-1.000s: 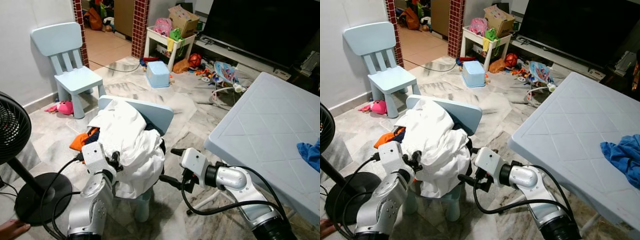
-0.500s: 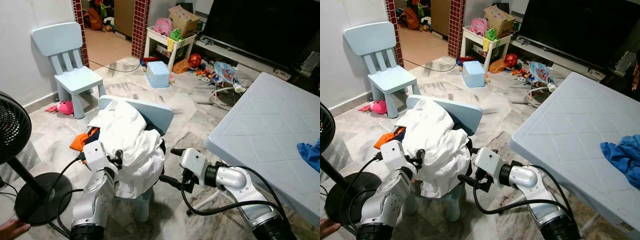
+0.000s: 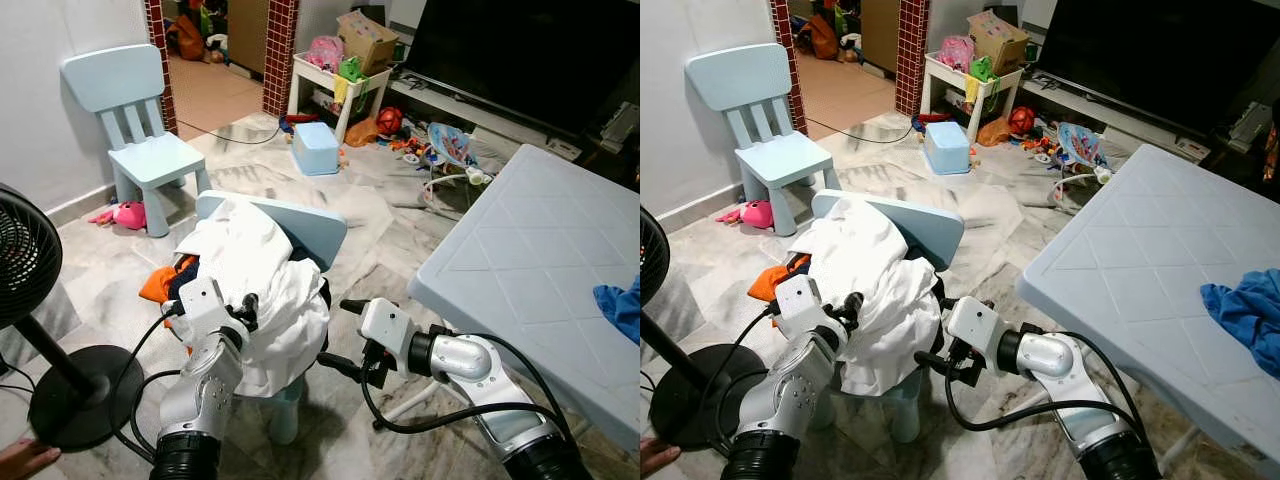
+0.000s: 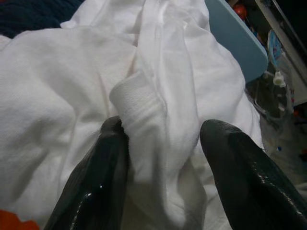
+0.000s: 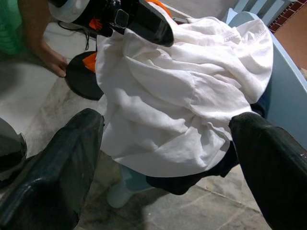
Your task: Hang hanger
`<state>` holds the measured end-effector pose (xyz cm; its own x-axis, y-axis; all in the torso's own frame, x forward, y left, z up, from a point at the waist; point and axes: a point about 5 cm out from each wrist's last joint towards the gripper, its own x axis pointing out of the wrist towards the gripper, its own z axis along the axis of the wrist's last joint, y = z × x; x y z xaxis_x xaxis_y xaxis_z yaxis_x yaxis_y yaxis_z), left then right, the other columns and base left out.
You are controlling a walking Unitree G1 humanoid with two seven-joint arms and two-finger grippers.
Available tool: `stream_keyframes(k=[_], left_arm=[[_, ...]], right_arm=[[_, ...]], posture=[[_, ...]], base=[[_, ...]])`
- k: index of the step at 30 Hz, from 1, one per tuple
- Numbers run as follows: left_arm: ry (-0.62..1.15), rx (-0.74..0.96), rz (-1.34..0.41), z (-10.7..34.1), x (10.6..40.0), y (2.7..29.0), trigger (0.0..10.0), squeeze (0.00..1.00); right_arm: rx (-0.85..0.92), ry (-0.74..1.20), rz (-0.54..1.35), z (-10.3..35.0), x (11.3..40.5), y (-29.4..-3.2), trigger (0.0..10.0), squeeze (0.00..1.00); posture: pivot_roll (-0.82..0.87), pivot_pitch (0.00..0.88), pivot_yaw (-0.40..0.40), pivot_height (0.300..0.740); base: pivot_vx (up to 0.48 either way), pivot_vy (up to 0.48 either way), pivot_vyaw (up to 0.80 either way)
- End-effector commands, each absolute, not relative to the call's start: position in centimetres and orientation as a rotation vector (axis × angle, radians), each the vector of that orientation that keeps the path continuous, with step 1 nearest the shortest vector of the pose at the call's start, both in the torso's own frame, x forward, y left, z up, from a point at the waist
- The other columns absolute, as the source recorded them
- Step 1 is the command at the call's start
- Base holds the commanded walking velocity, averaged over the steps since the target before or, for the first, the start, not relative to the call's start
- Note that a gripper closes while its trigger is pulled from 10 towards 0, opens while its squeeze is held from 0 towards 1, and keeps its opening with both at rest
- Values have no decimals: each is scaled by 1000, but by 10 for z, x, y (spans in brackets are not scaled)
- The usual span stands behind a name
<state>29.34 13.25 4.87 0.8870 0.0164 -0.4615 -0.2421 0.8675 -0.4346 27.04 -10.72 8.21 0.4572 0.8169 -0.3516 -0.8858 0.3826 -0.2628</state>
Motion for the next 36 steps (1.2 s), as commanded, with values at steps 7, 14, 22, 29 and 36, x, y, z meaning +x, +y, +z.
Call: stream_keyframes(k=[7,14,22,29,36], left_arm=[[505,-578,136,43,289,120,0,0],[510,-590,143,43,287,119,0,0],[505,-594,130,48,282,119,0,0],[471,-498,59,56,279,118,0,0],[483,-331,-78,54,269,125,0,0]], right_arm=[[-464,171,1097,83,272,-108,10000,0],[-466,170,1097,83,272,-109,10000,0],[-470,173,1099,83,273,-109,10000,0],[-460,177,1094,82,273,-109,10000,0],[-447,175,1089,82,277,-106,10000,0]], posture=[[-65,0,-164,740],[-64,0,-163,740],[-71,0,-162,740],[-57,0,-164,740],[-37,0,-170,740]], base=[[0,0,0],[0,0,0],[0,0,0],[0,0,0],[0,0,0]])
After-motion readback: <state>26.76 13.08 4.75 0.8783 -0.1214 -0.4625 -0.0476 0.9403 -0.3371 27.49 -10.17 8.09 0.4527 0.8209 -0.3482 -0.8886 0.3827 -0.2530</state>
